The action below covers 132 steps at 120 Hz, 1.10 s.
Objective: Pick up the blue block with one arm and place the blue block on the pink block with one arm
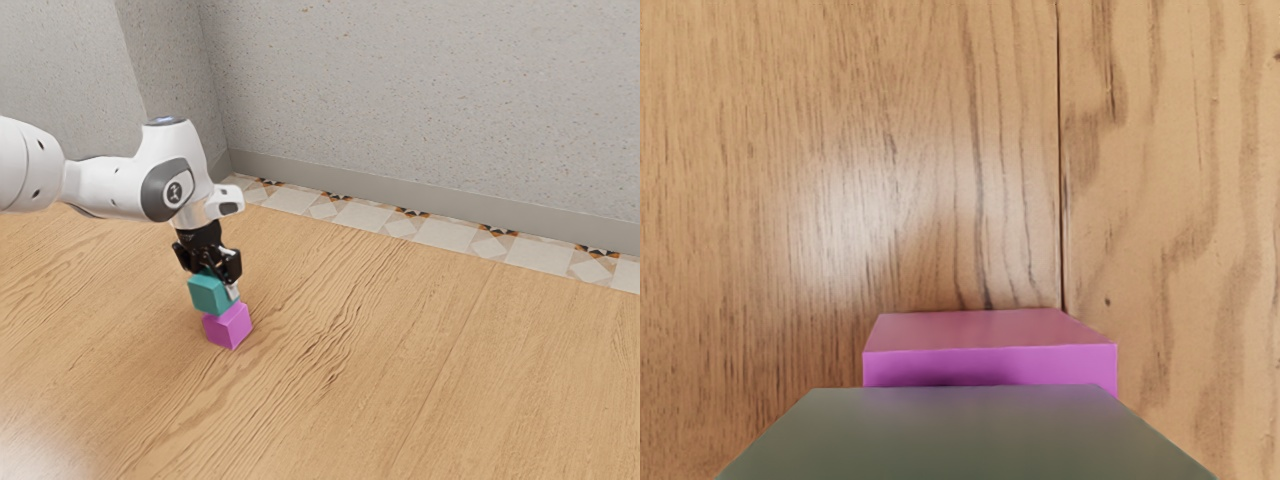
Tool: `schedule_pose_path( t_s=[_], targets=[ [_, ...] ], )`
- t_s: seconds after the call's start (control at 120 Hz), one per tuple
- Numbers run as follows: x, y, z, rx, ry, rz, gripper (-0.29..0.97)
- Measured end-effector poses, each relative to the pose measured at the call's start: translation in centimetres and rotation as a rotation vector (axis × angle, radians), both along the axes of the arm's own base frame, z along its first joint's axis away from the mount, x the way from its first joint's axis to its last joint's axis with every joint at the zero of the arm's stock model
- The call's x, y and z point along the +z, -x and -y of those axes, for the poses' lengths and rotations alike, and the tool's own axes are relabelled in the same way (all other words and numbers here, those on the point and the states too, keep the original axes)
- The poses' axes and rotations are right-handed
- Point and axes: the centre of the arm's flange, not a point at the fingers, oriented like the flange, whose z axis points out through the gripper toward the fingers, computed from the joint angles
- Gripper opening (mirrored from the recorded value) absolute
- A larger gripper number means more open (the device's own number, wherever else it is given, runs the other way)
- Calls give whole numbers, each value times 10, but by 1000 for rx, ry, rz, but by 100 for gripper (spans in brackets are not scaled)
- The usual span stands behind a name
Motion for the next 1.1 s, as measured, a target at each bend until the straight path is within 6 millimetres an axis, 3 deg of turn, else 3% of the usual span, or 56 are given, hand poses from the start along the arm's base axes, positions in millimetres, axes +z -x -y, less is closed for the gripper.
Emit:
schedule_pose_path(
  t_s=[0.367, 1.1],
  targets=[
    [1, -5, 7, -6, -3, 38, 36],
    [-1, 4, 8, 1, -5, 41, 36]
  ],
)
